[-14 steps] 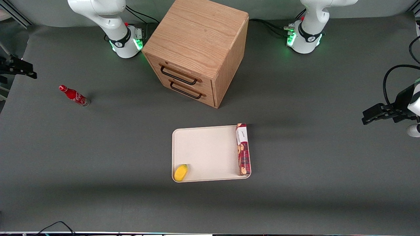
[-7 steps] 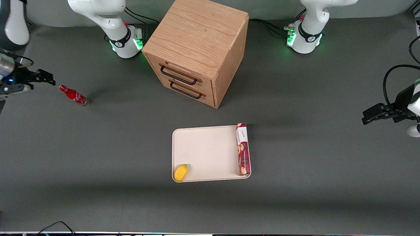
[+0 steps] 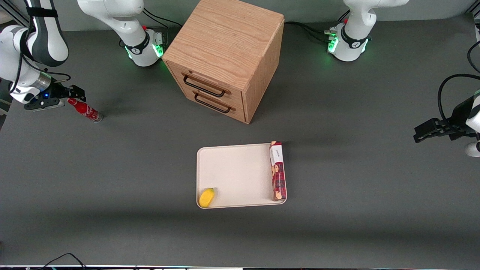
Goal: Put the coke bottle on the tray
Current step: 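Close the right gripper around the bottle's neck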
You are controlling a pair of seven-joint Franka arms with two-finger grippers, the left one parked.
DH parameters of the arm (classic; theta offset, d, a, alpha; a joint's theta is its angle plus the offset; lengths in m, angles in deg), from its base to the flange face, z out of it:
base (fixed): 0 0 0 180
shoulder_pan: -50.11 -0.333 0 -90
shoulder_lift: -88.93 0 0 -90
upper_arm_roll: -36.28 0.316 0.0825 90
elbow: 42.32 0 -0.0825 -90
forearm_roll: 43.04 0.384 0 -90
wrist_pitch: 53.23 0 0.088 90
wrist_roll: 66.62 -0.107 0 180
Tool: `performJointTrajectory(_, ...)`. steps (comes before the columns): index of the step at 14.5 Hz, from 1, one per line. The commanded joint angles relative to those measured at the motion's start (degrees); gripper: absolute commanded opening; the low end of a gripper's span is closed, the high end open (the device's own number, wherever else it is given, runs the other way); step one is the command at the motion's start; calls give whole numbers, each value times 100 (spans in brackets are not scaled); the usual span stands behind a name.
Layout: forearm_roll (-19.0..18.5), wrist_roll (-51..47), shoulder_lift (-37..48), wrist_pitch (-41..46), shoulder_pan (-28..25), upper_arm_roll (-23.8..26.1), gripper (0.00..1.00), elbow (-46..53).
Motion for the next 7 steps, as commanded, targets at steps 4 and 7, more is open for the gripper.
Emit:
performJointTrajectory(4,-200,389,151,-148,-13,-101,14,-132)
performJointTrajectory(7,-200,406,151,-139,-22,-101,0,-115)
